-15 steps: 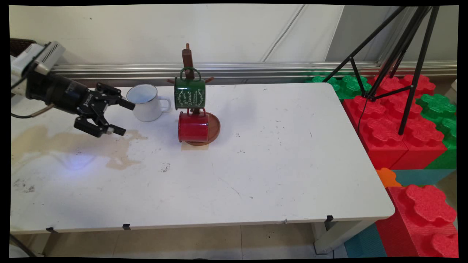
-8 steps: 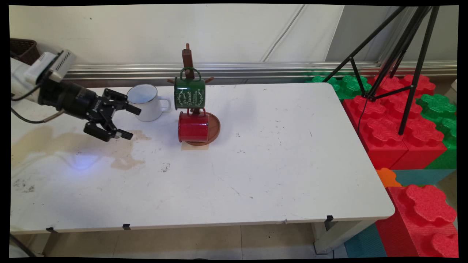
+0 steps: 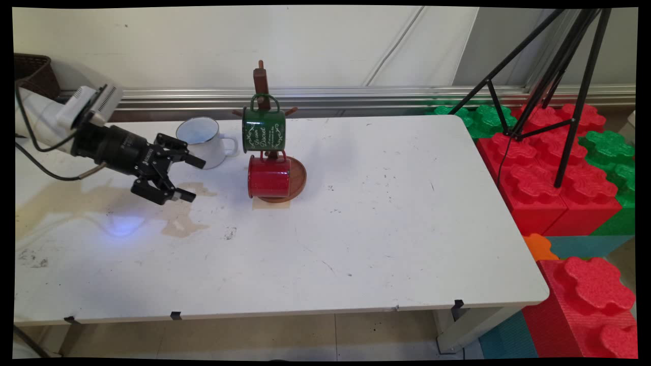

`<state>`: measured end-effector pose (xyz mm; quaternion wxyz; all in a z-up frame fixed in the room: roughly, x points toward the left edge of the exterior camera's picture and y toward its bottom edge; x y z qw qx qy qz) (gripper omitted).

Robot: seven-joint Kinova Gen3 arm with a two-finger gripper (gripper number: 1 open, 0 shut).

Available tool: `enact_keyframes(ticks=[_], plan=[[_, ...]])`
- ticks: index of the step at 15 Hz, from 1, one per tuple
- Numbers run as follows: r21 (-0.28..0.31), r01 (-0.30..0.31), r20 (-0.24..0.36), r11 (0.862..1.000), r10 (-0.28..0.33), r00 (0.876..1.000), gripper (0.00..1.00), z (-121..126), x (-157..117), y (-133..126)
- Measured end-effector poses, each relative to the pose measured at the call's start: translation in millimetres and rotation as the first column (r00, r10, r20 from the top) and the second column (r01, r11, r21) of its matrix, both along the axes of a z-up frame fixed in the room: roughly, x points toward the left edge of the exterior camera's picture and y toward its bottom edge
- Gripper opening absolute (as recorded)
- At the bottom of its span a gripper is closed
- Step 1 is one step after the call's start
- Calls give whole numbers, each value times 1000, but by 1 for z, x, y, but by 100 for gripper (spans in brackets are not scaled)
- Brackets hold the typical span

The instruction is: Pick up the red mug from the rack

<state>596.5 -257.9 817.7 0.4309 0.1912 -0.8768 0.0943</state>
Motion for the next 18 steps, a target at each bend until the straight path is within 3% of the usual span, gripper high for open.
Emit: enact_keyframes(ticks=[18], plan=[[-16,-17,-103,1000,15,995,100,-41,-18,-27]])
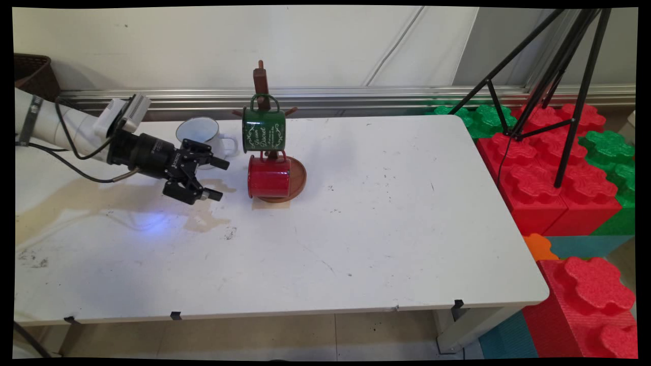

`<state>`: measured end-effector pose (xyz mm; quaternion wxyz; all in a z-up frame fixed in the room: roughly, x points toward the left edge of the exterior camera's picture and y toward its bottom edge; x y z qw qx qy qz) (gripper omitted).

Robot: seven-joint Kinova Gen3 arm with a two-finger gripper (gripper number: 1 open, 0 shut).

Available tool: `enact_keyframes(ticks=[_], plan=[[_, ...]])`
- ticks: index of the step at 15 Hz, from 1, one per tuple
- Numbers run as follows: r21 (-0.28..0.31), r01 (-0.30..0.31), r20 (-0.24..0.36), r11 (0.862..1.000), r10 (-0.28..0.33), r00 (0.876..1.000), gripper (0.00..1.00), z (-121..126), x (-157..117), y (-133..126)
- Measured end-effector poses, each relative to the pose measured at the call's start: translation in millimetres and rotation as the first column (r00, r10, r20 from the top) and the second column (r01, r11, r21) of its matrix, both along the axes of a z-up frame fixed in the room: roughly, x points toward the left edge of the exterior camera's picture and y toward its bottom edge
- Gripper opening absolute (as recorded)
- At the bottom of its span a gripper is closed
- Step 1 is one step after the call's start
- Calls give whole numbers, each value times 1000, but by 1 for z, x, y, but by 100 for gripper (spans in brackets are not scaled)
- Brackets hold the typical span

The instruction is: Pick up the red mug from the rack

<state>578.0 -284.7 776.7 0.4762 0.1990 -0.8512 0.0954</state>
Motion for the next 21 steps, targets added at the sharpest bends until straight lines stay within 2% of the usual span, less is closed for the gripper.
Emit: enact_keyframes(ticks=[11,21], plan=[[8,-27,-97,1000,28,995,100,-33,-14,-13],[35,-44,-155,998,49,987,100,-53,-32,-23]])
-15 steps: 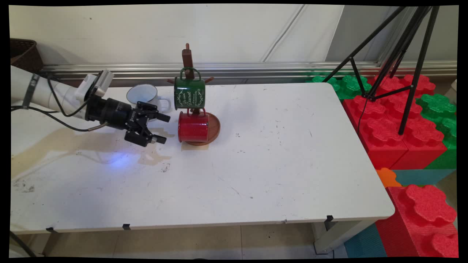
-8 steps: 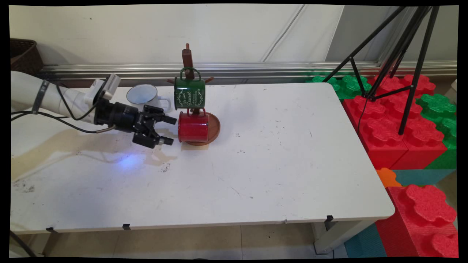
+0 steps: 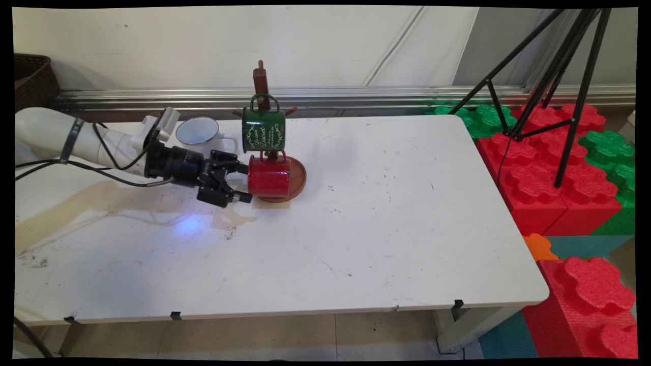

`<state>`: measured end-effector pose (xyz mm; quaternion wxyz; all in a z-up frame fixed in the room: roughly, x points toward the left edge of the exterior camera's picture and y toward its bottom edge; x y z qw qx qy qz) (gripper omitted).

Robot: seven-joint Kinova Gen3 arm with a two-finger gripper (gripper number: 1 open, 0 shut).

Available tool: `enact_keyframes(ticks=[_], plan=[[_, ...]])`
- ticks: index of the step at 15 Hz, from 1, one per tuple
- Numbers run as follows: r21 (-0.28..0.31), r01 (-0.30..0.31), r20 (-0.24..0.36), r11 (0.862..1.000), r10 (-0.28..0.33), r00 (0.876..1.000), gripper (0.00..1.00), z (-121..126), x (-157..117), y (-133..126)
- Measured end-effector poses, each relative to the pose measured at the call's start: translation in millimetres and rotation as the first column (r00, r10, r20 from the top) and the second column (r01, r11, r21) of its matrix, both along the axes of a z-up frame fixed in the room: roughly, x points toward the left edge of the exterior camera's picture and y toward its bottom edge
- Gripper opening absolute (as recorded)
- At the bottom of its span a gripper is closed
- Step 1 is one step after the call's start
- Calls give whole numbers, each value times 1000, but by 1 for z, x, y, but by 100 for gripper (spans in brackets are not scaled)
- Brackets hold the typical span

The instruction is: Pick up the red mug from the rack

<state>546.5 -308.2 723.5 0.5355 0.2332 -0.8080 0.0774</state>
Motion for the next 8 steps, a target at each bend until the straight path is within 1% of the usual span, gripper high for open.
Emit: enact_keyframes(ticks=[8], plan=[[52,-38,-74,998,41,996,100,-8,-6,-7]])
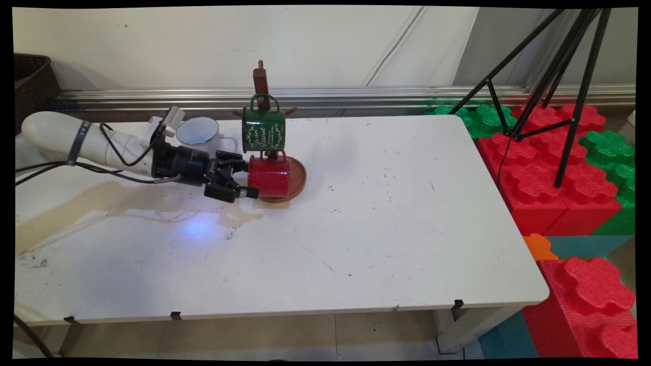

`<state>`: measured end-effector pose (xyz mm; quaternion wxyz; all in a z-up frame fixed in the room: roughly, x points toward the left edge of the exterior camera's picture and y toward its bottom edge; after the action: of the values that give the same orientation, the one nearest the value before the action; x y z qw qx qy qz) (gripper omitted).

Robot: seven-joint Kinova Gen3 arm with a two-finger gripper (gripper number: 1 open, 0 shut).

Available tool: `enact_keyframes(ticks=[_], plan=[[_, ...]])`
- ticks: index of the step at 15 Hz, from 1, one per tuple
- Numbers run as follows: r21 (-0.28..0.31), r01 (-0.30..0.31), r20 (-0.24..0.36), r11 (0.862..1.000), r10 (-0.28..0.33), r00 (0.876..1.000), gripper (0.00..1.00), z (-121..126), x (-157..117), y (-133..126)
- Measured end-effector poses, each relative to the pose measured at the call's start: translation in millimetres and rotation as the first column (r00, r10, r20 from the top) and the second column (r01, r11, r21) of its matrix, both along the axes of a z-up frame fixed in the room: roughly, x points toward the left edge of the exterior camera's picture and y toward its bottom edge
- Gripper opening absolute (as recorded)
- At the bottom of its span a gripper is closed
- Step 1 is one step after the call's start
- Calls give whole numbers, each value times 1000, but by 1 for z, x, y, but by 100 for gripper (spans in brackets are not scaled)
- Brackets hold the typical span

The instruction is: Pick up the red mug from the rack

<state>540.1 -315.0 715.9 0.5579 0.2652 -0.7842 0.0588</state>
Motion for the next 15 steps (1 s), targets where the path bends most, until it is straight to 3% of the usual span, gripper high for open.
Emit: enact_keyframes(ticks=[7,15], plan=[[41,-22,-30,999,23,999,100,-8,-4,1],[42,-14,-25,999,15,1000,100,-17,-7,4]])
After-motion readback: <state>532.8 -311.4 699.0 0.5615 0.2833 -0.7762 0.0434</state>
